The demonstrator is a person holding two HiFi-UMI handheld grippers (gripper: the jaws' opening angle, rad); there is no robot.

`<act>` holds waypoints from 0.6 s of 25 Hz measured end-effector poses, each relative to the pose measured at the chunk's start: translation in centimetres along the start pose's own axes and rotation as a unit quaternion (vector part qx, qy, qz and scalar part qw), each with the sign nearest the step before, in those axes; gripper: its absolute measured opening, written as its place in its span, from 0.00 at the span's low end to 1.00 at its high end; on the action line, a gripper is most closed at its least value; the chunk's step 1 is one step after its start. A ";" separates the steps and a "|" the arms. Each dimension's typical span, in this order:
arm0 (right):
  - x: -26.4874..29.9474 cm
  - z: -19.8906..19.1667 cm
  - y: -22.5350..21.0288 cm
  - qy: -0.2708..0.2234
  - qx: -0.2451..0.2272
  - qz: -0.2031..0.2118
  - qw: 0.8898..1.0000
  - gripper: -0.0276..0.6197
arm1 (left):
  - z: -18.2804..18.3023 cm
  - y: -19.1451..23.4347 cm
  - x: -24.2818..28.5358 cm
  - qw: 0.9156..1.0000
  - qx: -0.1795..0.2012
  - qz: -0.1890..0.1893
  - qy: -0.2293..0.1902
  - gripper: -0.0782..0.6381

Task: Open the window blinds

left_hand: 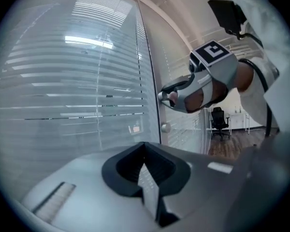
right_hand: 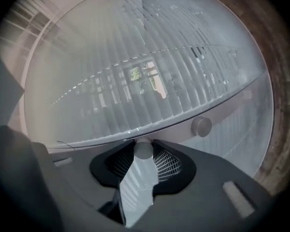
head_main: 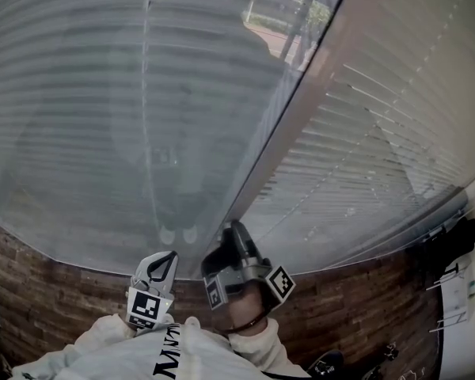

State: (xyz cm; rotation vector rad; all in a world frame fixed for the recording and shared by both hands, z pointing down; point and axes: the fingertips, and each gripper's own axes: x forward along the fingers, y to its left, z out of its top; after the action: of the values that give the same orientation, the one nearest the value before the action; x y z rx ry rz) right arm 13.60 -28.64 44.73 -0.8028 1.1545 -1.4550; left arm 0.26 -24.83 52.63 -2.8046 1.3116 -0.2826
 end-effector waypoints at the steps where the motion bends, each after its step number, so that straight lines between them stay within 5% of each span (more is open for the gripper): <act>1: 0.0 0.0 0.1 -0.001 -0.012 -0.001 1.000 0.23 | 0.0 -0.1 0.0 1.000 0.000 0.000 0.000 0.11; 6: 0.1 -0.8 1.6 0.027 -0.151 0.007 0.988 0.28 | -0.4 0.0 -0.2 1.000 -0.002 0.003 0.004 0.11; 8: -0.2 -1.5 2.0 0.058 -0.268 0.005 0.962 0.32 | -0.4 0.2 -0.3 1.000 -0.003 0.004 0.004 0.11; 9: -0.4 -1.8 2.0 0.071 -0.340 -0.002 0.938 0.32 | -0.5 0.2 -0.4 1.000 -0.004 0.005 0.004 0.11; 11: -0.8 -2.1 2.1 0.081 -0.492 -0.021 0.867 0.29 | -0.6 0.3 -0.4 1.000 -0.005 0.006 0.004 0.11; 12: -1.0 -2.3 2.2 0.080 -0.571 -0.032 0.817 0.30 | -0.6 0.3 -0.3 1.000 -0.005 0.006 0.003 0.11; 15: -1.1 -2.8 2.6 0.067 -0.775 -0.072 0.624 0.30 | -0.6 0.2 -0.1 1.000 -0.005 0.002 0.002 0.11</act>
State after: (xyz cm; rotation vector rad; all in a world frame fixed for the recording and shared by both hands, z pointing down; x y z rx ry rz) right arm 12.07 -26.78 41.50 -1.9385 2.4779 -0.2090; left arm -0.07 -24.79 53.22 -2.8111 1.3245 -0.2824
